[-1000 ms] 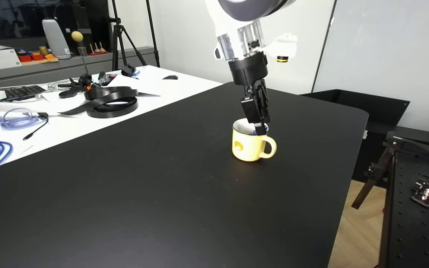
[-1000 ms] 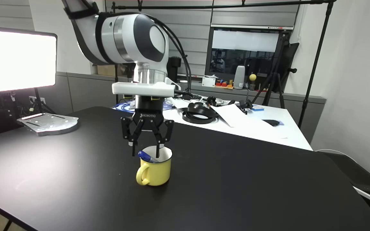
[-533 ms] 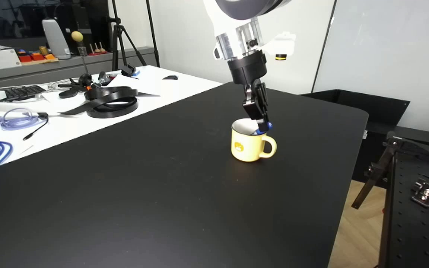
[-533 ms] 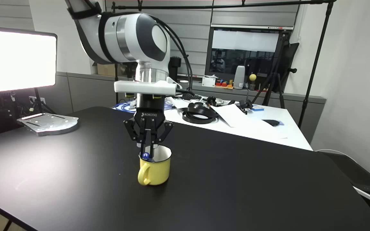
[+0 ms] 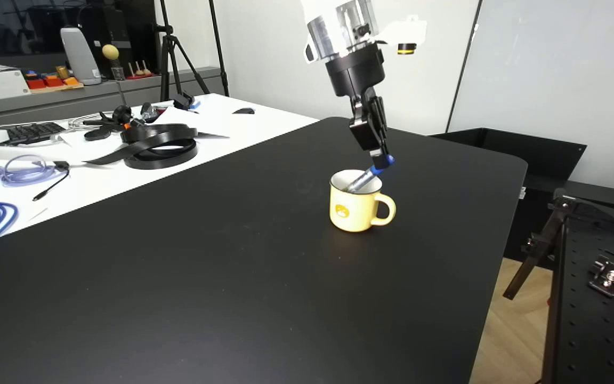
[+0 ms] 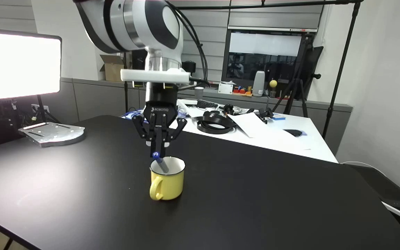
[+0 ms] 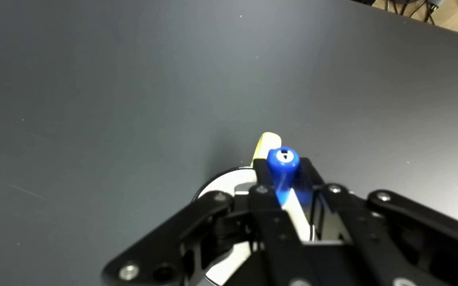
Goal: Put the marker on the table
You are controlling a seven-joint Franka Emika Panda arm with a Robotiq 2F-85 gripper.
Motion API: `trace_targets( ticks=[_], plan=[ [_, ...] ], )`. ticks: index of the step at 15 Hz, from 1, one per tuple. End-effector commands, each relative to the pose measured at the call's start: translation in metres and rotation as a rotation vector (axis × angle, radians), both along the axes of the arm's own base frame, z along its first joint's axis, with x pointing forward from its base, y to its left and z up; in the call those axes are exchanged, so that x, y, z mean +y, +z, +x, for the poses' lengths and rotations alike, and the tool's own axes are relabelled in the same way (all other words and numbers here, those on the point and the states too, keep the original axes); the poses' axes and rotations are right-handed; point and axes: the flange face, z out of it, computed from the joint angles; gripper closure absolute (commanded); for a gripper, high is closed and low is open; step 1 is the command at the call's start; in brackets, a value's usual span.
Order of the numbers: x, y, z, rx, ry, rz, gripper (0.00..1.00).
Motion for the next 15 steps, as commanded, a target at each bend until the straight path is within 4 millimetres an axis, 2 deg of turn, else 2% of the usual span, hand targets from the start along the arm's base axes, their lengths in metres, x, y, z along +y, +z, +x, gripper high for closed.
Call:
trace_targets(
  ticks=[1,4,7,9,15],
  plan=[
    [0.014,0.043,-0.01,-0.013,0.007,-0.03,0.95],
    [0.035,0.067,-0.015,-0.007,0.043,-0.034,0.95],
    [0.051,0.075,-0.012,-0.033,0.1,-0.054,0.95],
    [0.052,0.069,-0.006,-0.049,0.125,-0.042,0.95],
    [0.033,0.031,0.011,-0.125,0.138,-0.002,0.95]
  ],
)
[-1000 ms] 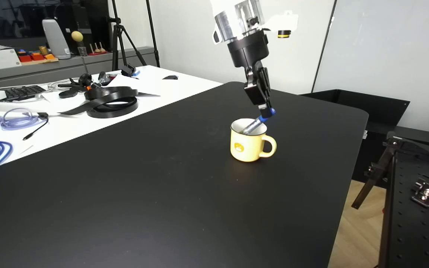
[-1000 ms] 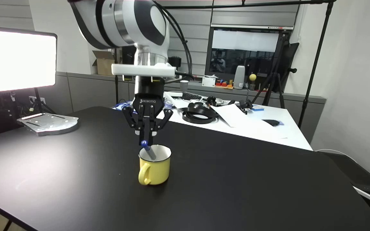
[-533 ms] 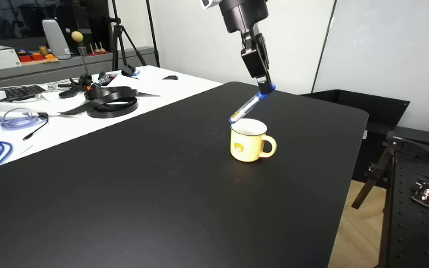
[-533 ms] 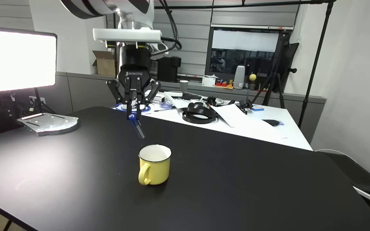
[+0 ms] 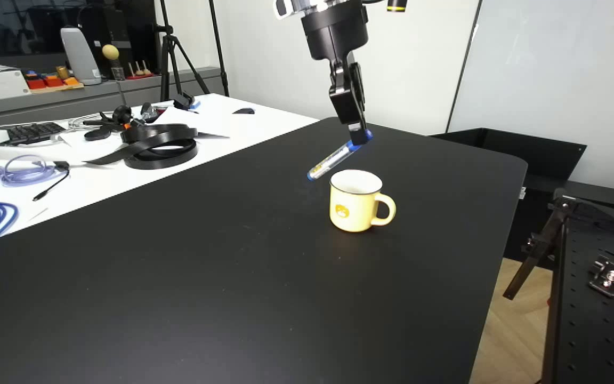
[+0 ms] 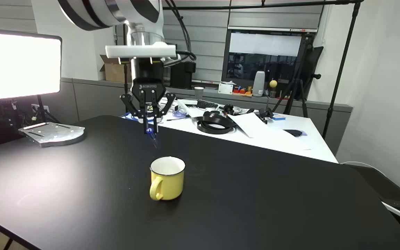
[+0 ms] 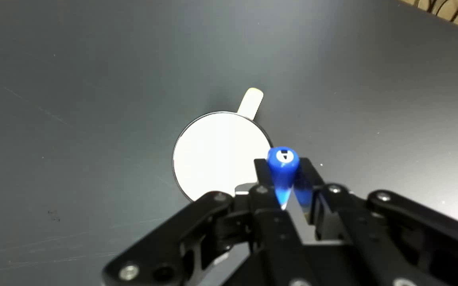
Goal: Put the marker on the table
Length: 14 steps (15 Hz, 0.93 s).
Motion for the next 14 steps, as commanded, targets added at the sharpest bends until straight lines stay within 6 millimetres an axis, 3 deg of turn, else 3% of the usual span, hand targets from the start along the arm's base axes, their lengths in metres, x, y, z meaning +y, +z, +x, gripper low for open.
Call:
trace_targets(
  ticks=[1,5,14],
  plan=[
    [-0.014,-0.024,0.007,-0.016,0.003,0.024,0.95],
    [-0.014,-0.048,0.006,0.009,0.007,0.058,0.95],
    [0.029,-0.079,-0.008,0.086,0.072,0.102,0.95]
  ],
)
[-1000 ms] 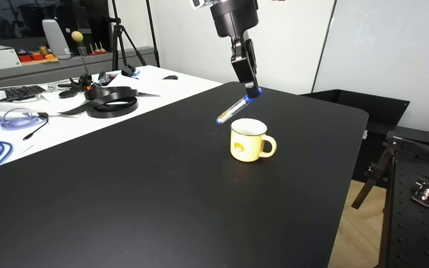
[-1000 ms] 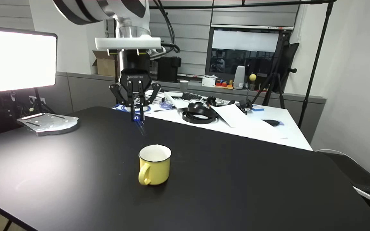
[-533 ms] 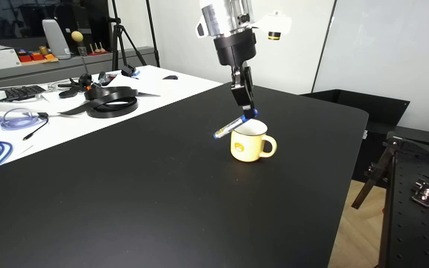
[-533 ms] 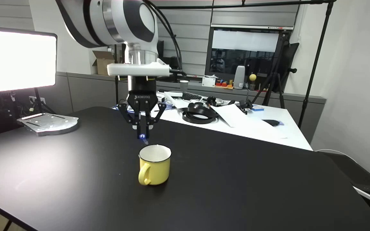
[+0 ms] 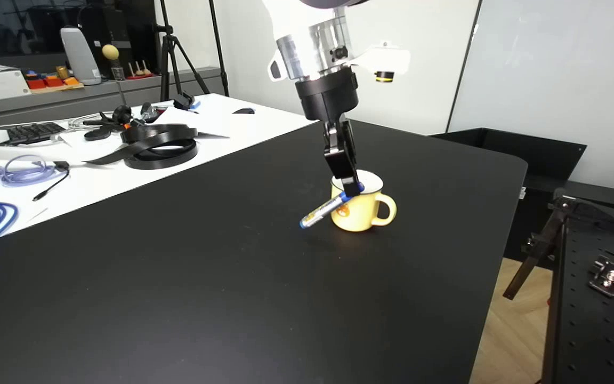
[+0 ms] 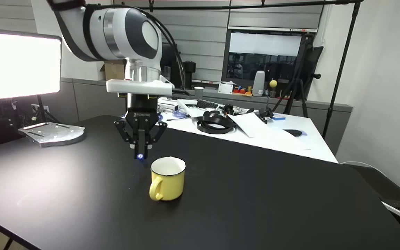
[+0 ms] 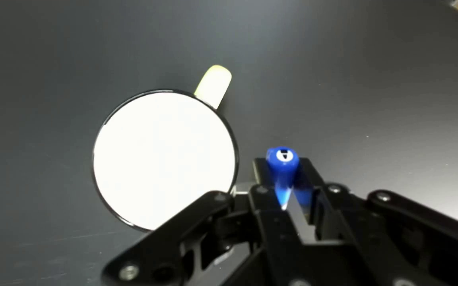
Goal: Put the marker on the table
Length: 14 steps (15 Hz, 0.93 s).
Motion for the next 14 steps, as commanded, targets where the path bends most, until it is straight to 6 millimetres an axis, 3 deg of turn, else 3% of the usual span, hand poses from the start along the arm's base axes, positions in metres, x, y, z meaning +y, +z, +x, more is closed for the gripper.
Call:
trace_targets(
  ticks=[1,6,7,8,14],
  plan=[
    [0.017,-0.01,-0.007,0.03,0.023,0.022,0.95],
    [0.022,-0.024,-0.011,0.008,0.013,0.044,0.95],
    [0.021,-0.026,-0.012,0.011,0.005,0.049,0.64],
    [0.019,-0.028,-0.014,0.015,-0.009,0.05,0.53],
    [0.013,-0.031,-0.025,0.101,-0.099,0.08,0.12]
  ],
)
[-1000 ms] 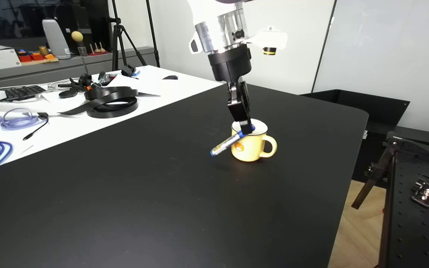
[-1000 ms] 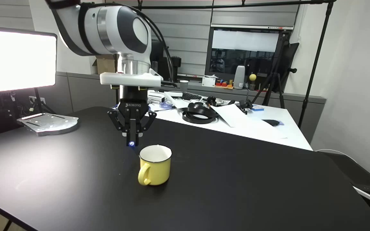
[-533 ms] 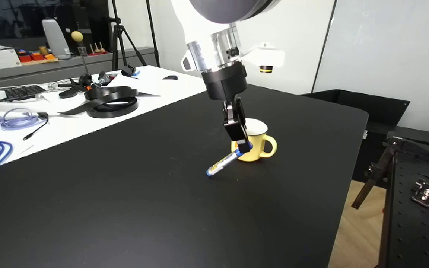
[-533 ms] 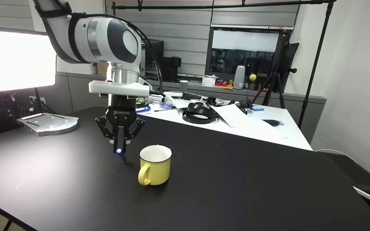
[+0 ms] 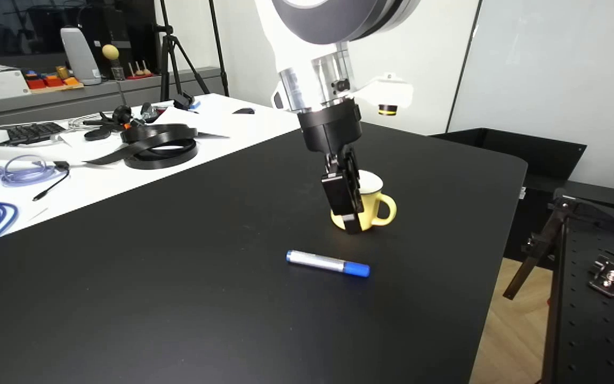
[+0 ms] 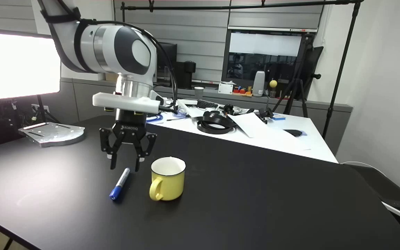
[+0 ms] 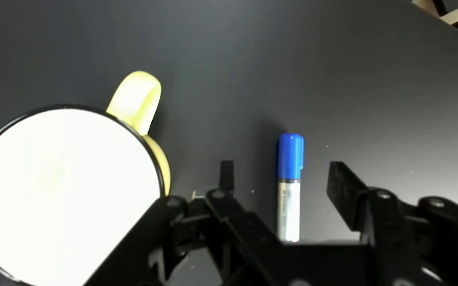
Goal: Put the marker on the table
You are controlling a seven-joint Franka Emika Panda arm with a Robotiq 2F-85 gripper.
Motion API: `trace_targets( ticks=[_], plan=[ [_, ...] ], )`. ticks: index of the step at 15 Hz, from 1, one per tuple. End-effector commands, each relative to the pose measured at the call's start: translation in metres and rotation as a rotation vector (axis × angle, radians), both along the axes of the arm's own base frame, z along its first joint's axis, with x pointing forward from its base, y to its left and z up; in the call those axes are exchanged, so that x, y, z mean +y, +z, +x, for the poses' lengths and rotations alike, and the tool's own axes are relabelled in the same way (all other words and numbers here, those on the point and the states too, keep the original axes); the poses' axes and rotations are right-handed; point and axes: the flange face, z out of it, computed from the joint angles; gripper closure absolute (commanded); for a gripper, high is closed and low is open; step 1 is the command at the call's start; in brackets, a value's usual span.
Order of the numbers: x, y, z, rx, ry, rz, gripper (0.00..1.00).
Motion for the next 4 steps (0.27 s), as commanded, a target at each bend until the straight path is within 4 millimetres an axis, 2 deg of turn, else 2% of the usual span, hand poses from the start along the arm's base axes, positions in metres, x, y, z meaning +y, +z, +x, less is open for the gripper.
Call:
trace_targets(
  ticks=[1,2,4],
  plan=[
    [-0.005,0.005,-0.009,0.08,-0.046,0.013,0.07],
    [-0.005,0.008,-0.014,0.106,-0.034,-0.005,0.02],
    [-0.006,0.016,-0.022,0.173,-0.038,-0.016,0.0]
  ],
)
